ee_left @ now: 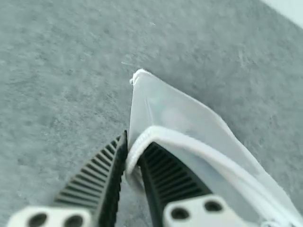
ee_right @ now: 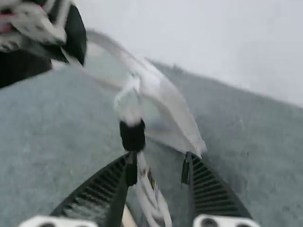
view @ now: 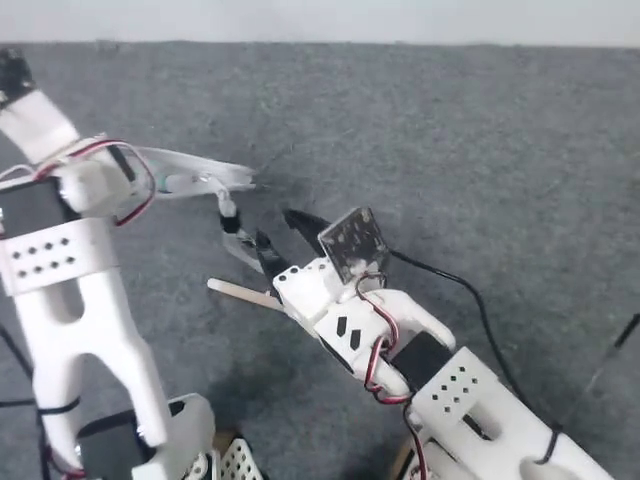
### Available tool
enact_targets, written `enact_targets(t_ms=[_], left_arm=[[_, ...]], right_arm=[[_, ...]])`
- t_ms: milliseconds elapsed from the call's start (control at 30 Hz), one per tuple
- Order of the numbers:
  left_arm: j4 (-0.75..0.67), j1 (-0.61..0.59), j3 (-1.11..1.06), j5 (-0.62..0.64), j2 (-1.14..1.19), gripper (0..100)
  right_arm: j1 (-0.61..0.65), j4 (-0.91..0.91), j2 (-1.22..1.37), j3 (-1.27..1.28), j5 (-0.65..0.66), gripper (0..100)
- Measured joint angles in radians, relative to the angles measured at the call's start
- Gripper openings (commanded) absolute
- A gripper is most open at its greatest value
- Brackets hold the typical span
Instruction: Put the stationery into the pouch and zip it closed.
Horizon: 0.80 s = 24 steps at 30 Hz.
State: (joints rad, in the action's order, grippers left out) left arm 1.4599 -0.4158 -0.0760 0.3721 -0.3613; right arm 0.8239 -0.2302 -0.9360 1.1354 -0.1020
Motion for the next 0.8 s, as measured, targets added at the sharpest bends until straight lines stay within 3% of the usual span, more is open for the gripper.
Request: enact_targets(t_ms=[167, 433, 667, 800], left_arm=[[-0.012, -0.081, 0.000, 0.000, 0.000, 1], [-0.032, -0.199, 0.000, 0.000, 0.000, 1], [-0.066, -0.212, -0.017, 0.000, 0.000, 1], [-0.069, -0.213, -0.018, 0.000, 0.000, 1]], right_arm=[[0.032, -0.163, 0.051, -0.066, -0.006, 14.1], [0.092, -0.195, 0.382, -0.155, 0.026, 14.1], [0.098, -0.196, 0.674, -0.256, 0.087, 14.1], [0.098, -0.316, 0.776, -0.361, 0.101, 14.1]])
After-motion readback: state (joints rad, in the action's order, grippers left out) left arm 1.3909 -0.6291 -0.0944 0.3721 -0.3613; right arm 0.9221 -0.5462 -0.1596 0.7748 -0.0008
